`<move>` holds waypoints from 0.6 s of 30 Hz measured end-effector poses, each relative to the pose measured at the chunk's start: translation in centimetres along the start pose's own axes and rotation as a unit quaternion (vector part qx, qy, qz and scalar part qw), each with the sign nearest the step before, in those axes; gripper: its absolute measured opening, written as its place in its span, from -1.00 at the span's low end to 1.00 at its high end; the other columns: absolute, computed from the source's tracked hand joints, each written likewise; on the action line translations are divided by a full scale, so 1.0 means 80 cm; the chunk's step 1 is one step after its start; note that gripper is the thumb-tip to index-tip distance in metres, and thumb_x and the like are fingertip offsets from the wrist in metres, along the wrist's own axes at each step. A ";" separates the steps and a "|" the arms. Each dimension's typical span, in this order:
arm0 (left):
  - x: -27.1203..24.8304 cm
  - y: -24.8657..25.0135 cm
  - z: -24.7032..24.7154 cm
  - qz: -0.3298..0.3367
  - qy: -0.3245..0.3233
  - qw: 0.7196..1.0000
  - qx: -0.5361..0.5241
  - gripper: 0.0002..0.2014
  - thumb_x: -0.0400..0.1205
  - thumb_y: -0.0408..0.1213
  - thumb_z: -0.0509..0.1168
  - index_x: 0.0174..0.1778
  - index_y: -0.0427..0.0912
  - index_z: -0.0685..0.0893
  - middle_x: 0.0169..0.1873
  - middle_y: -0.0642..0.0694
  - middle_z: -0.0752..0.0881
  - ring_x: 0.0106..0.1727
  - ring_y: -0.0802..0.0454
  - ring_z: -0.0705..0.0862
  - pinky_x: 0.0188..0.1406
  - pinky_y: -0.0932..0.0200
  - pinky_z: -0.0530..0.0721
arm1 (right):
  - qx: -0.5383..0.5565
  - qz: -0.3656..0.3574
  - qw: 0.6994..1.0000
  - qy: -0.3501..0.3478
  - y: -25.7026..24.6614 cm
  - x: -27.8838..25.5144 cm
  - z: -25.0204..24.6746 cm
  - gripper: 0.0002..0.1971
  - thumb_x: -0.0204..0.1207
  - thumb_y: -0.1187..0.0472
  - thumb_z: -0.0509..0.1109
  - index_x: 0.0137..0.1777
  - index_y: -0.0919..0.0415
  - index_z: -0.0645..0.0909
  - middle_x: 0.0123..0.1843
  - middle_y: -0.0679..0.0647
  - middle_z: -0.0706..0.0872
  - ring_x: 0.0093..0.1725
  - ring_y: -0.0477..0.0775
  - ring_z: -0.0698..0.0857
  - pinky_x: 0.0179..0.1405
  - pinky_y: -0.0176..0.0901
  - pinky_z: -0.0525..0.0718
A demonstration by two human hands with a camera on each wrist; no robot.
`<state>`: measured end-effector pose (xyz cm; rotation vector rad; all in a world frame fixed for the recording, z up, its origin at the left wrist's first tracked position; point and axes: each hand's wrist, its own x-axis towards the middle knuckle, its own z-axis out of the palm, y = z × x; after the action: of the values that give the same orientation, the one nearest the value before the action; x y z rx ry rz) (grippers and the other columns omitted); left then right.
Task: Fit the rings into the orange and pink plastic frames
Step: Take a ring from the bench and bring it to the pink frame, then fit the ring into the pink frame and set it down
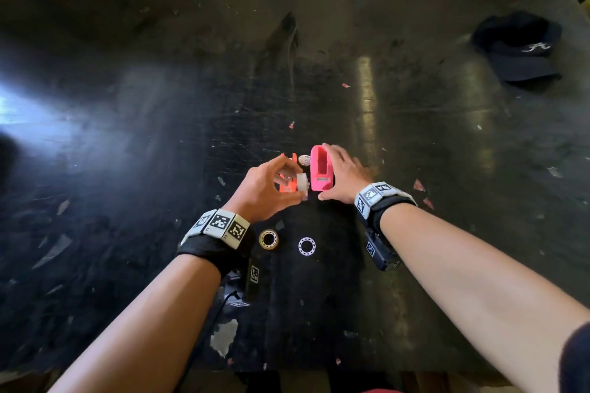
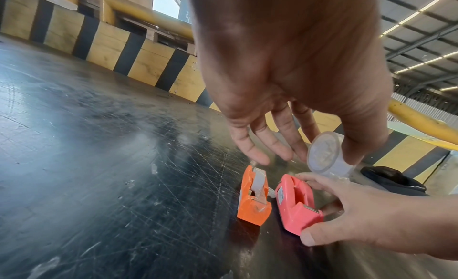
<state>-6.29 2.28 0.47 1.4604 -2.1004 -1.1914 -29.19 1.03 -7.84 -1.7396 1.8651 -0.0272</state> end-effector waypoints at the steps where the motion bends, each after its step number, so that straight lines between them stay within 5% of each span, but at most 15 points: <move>1: 0.000 -0.002 -0.001 -0.001 0.000 1.000 -0.001 -0.55 0.40 -0.15 0.68 0.16 -0.01 0.71 0.02 0.13 0.81 0.04 0.21 0.82 -0.05 0.36 0.72 | 0.005 0.003 1.000 0.013 -0.002 0.000 0.001 0.26 0.23 -0.02 0.77 0.82 -0.12 0.01 0.82 -0.03 0.19 0.61 0.42 0.46 0.51 0.40 0.54; 4: 0.001 -0.002 -0.002 -0.004 -0.004 1.000 0.005 -0.52 0.43 -0.17 0.67 0.23 -0.01 0.69 0.06 0.12 0.81 0.02 0.27 0.80 -0.10 0.48 0.66 | 0.016 0.002 1.000 0.026 -0.002 -0.004 -0.003 0.17 0.25 0.03 0.75 0.78 -0.12 0.10 0.75 0.00 0.31 0.56 0.38 0.50 0.46 0.36 0.58; 9: 0.005 0.002 0.003 -0.001 -0.024 0.999 0.025 -0.49 0.47 -0.14 0.64 0.35 0.02 0.71 0.04 0.18 0.78 0.08 0.14 0.77 0.14 0.21 0.70 | -0.009 0.005 1.000 -0.004 0.008 -0.024 -0.012 0.14 0.13 0.00 0.78 0.66 -0.02 0.18 0.59 0.06 0.41 0.46 0.33 0.50 0.38 0.29 0.62; 14: 0.006 0.014 0.011 0.009 -0.031 0.999 0.043 -0.54 0.48 -0.16 0.63 0.31 -0.01 0.74 -0.04 0.28 0.73 0.14 0.11 0.76 0.11 0.31 0.59 | 0.012 0.004 1.000 -0.013 0.015 -0.053 -0.019 0.05 0.06 -0.07 0.79 0.48 0.01 0.24 0.16 0.01 0.50 0.23 0.24 0.63 0.26 0.15 0.67; 18: 0.004 0.028 0.013 0.029 -0.024 0.997 0.060 -0.54 0.50 -0.19 0.61 0.32 -0.02 0.74 0.03 0.20 0.74 0.08 0.12 0.75 0.02 0.46 0.56 | 0.096 -0.055 0.993 0.036 0.013 -0.080 -0.018 0.06 0.03 -0.10 0.71 0.53 -0.05 0.24 0.39 0.00 0.53 0.33 0.21 0.66 0.32 0.05 0.67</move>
<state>-8.47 2.71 1.51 1.4239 -2.2666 -1.1079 -30.84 6.49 -4.51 -1.7247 1.7530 -0.3055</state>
